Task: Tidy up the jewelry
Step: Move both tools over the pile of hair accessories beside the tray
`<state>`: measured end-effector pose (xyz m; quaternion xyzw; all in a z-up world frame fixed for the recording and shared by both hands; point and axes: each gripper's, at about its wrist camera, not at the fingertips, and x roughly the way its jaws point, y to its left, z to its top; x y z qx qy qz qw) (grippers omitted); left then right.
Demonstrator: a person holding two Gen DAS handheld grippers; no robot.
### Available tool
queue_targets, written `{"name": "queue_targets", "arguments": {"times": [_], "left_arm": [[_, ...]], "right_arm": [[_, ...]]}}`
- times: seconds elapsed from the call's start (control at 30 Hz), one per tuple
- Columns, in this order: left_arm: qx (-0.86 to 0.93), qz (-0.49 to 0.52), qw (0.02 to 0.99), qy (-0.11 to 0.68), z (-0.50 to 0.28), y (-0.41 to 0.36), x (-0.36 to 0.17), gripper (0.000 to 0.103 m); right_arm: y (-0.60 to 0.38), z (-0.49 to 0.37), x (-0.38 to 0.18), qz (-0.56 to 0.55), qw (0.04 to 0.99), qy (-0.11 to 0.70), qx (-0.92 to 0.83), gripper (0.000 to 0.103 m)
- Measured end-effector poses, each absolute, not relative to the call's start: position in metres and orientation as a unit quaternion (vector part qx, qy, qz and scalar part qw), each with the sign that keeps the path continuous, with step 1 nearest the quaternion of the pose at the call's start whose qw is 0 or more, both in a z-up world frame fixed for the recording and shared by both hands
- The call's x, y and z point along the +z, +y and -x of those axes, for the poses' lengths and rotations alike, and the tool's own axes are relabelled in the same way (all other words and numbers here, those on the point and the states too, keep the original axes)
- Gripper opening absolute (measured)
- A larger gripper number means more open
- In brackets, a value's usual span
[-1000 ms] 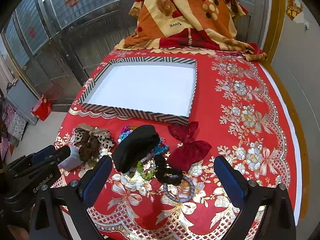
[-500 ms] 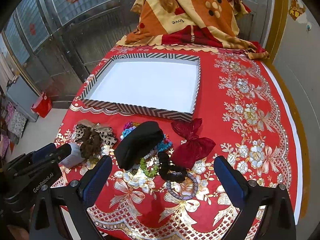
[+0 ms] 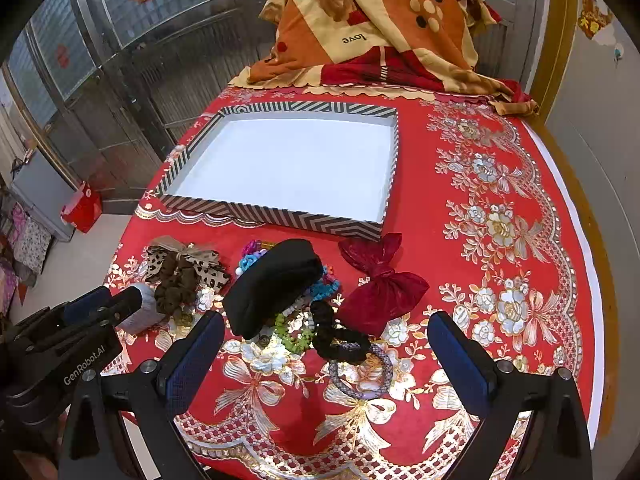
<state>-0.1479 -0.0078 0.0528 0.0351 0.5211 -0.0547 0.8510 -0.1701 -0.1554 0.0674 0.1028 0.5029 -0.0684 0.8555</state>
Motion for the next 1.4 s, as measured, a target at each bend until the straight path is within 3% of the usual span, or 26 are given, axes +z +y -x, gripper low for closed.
{"name": "queue_targets", "arguments": {"times": [1.4], "left_arm": [[-0.05, -0.035, 0.844, 0.532, 0.1466, -0.0068, 0.0473, 0.038]], "right_arm": [[-0.1562, 0.1683, 0.0576, -0.11, 0.848, 0.516, -0.054, 0.101]]}}
